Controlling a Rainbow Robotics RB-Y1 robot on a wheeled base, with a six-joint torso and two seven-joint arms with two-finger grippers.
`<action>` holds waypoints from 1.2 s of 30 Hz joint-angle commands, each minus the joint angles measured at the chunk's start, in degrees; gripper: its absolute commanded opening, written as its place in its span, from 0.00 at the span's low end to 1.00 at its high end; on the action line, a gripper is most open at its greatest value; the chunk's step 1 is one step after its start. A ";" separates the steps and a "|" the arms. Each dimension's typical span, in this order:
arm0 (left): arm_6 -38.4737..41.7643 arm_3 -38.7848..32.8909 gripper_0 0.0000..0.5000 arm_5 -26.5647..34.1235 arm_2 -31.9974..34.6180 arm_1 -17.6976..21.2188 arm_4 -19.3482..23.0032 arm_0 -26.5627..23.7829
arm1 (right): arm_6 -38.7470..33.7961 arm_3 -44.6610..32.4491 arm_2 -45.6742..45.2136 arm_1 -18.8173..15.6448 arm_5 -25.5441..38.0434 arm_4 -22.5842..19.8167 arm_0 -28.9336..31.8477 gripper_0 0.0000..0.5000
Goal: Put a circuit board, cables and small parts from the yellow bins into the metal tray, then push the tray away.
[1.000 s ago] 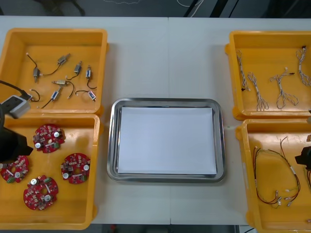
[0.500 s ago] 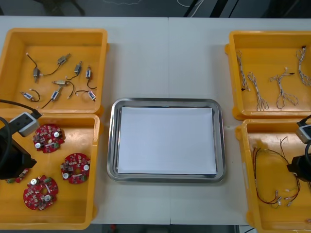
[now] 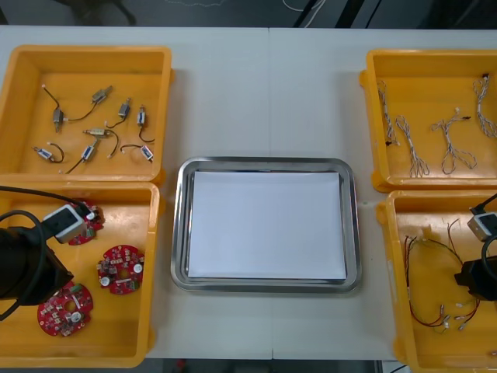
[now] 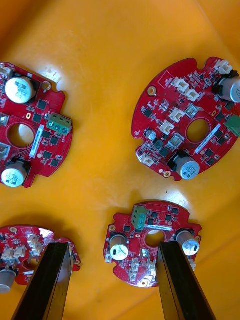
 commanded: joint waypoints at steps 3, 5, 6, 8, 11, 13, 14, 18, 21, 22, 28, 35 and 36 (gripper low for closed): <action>-4.40 -1.44 1.00 -1.89 -3.05 3.31 -1.81 1.22 | 1.58 1.25 2.80 -2.47 -2.82 -0.10 -0.77 1.00; -4.49 -1.26 1.00 -2.59 -4.11 3.75 -1.89 1.05 | 1.58 1.17 2.89 -2.47 -2.82 -0.37 -1.21 1.00; -4.49 -1.18 1.00 -2.77 -4.37 3.84 -2.16 0.96 | 1.58 1.17 2.89 -2.47 -2.74 -0.54 -1.30 1.00; -4.49 -0.74 1.00 -3.91 -5.60 4.10 -2.95 0.78 | 2.02 1.08 2.89 -2.47 -2.74 -0.72 -1.65 1.00; -4.66 0.67 1.00 -5.14 -7.36 4.37 -3.04 -0.27 | 2.28 0.90 2.89 -2.47 -2.74 -0.80 -2.00 1.00; -4.92 1.64 1.00 -6.11 -8.50 4.37 -3.21 -0.89 | 2.46 0.90 2.89 -2.47 -2.74 -0.80 -2.17 1.00; -5.10 2.43 1.00 -6.81 -9.12 4.37 -3.39 -1.15 | 2.55 0.90 2.80 -2.47 -2.74 -0.80 -2.17 1.00; -5.72 3.92 1.00 -8.48 -10.52 4.37 -3.92 -1.59 | 2.81 0.90 3.24 -2.47 -2.82 -0.80 -2.17 1.00; -6.15 4.36 1.00 -8.57 -10.96 4.46 -4.27 -1.94 | 2.72 0.90 4.30 -2.47 -4.06 -0.63 -2.17 1.00; -6.33 4.45 1.00 -8.48 -11.14 4.46 -4.27 -2.03 | 2.72 0.90 4.74 -2.47 -4.67 -0.28 -2.17 1.00; -6.68 6.21 1.00 -9.18 -13.25 4.46 -4.79 -4.05 | 2.46 0.90 5.97 -2.47 -5.90 1.57 -2.09 1.00; -7.47 9.11 1.00 -11.55 -16.50 4.46 -4.88 -6.78 | 2.81 0.99 5.97 -2.47 -5.90 1.92 -1.30 0.14; -7.56 9.19 1.00 -11.55 -16.59 4.46 -4.97 -6.78 | 2.72 0.99 5.97 -2.47 -5.90 1.92 -1.30 0.00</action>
